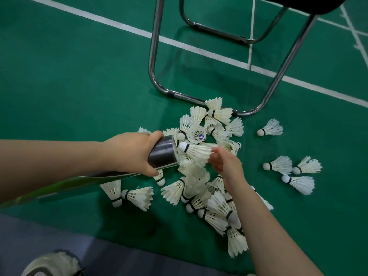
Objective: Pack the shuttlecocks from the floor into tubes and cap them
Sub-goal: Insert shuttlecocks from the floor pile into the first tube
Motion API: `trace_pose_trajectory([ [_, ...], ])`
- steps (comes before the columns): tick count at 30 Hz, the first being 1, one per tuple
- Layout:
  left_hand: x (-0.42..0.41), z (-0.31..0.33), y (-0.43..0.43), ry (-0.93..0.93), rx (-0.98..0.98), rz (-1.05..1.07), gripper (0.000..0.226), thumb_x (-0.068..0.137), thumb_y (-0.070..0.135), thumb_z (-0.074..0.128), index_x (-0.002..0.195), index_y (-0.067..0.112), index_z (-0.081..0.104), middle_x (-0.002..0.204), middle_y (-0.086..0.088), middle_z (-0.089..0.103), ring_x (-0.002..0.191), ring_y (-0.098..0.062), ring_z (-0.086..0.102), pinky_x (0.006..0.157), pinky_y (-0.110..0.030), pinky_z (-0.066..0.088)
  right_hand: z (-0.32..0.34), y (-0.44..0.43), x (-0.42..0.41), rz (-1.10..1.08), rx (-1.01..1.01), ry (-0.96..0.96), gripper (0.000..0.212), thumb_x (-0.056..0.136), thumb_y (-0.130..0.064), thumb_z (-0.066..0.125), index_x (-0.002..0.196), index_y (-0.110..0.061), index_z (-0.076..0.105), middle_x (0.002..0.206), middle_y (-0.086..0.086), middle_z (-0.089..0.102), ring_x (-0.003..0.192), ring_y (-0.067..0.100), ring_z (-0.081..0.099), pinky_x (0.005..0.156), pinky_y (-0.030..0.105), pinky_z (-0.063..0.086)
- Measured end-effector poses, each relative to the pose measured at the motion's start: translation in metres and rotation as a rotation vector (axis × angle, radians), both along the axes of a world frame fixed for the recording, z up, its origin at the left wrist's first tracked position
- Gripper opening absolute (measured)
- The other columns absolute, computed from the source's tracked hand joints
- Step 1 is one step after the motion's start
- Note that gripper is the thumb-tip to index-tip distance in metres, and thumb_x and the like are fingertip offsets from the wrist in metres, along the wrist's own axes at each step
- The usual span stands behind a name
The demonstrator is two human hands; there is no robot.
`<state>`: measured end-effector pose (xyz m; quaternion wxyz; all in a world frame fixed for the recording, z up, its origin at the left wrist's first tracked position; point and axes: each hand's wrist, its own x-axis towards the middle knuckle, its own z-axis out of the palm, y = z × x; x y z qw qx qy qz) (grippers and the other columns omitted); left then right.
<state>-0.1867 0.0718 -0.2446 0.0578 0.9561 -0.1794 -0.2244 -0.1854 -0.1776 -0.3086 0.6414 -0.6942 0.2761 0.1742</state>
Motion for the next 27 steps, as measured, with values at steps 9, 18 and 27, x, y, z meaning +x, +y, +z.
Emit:
trace_pose_trajectory([
  [9, 0.006, -0.005, -0.005, 0.008, 0.000, -0.005, 0.078, 0.063, 0.061, 0.067, 0.123, 0.026, 0.030, 0.097, 0.004, 0.057, 0.078, -0.017, 0.058, 0.069, -0.037, 0.054, -0.023, -0.026, 0.007, 0.375, -1.073, -0.125, 0.039, 0.089, -0.016, 0.046, 0.126, -0.024, 0.056, 0.144, 0.000, 0.038, 0.129, 0.025, 0.031, 0.099, 0.040, 0.033],
  [18, 0.004, -0.008, -0.003, 0.020, 0.017, -0.006, 0.078, 0.064, 0.061, 0.067, 0.123, 0.026, 0.030, 0.096, 0.005, 0.058, 0.078, -0.017, 0.058, 0.069, -0.036, 0.053, -0.032, -0.038, 0.018, 0.532, -1.166, 0.014, 0.058, 0.085, -0.020, 0.050, 0.140, -0.029, 0.032, 0.154, 0.004, 0.021, 0.132, 0.030, 0.026, 0.098, 0.043, 0.032],
  [27, 0.001, -0.008, -0.002, 0.017, 0.019, -0.016, 0.081, 0.064, 0.062, 0.067, 0.125, 0.025, 0.029, 0.099, 0.003, 0.058, 0.081, -0.018, 0.059, 0.071, -0.037, 0.054, -0.033, -0.063, 0.021, 0.240, -1.206, -0.119, 0.023, 0.092, -0.023, 0.048, 0.104, -0.015, 0.066, 0.098, 0.011, 0.064, 0.094, 0.032, 0.050, 0.070, 0.033, 0.036],
])
